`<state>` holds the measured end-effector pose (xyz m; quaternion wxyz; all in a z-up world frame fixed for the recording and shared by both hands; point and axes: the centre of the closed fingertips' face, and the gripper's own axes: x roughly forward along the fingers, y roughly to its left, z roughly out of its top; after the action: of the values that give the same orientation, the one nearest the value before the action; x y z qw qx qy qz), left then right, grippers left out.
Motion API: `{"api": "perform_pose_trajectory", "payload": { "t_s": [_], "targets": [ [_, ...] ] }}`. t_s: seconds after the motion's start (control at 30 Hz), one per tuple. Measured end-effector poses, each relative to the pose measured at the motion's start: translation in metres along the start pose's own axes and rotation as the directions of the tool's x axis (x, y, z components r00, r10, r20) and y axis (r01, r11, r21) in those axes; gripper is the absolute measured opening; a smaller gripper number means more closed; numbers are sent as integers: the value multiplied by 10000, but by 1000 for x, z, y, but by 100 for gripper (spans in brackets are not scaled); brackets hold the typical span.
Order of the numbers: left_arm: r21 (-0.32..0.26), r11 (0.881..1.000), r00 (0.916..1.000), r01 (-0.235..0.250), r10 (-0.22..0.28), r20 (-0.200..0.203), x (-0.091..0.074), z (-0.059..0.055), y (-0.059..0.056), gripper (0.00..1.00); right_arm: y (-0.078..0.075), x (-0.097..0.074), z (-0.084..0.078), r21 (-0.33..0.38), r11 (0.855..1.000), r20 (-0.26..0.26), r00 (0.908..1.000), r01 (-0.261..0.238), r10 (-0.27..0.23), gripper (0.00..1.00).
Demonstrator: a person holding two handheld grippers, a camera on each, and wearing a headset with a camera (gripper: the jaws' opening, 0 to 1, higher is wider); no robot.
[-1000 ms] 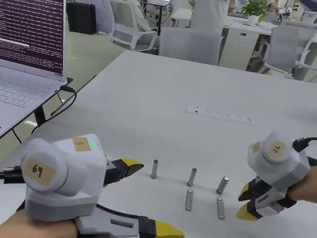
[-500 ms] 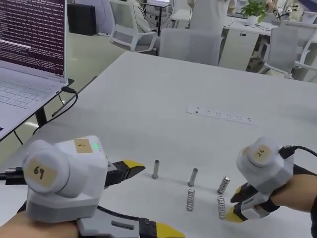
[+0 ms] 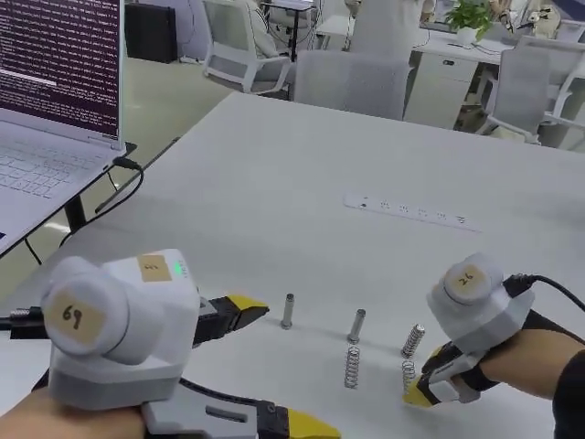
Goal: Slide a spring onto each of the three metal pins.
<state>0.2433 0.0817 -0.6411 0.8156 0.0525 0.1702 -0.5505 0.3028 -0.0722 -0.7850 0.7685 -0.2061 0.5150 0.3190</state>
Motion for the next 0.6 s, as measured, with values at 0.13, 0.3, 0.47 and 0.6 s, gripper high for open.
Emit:
{"api": "perform_pose_trajectory", "payload": {
  "t_s": [0.13,0.3,0.47,0.6],
  "targets": [
    [10,10000,10000,-1,1,-3,0,0,0,79,-1,3,2,273,9996,-9,10000,88,-88,27],
    [2,10000,10000,-25,25,11,-1,0,1,78,-1,8,0,518,9986,-141,9999,85,-78,27],
    [-23,10000,10000,-62,62,-2,-1,-1,2,78,-1,10,-1,714,9974,-169,9998,76,-64,25],
    [-22,10000,10000,-59,59,-15,-1,-2,2,78,-2,11,-1,736,9972,-201,9997,113,-99,24]
  ]
}}
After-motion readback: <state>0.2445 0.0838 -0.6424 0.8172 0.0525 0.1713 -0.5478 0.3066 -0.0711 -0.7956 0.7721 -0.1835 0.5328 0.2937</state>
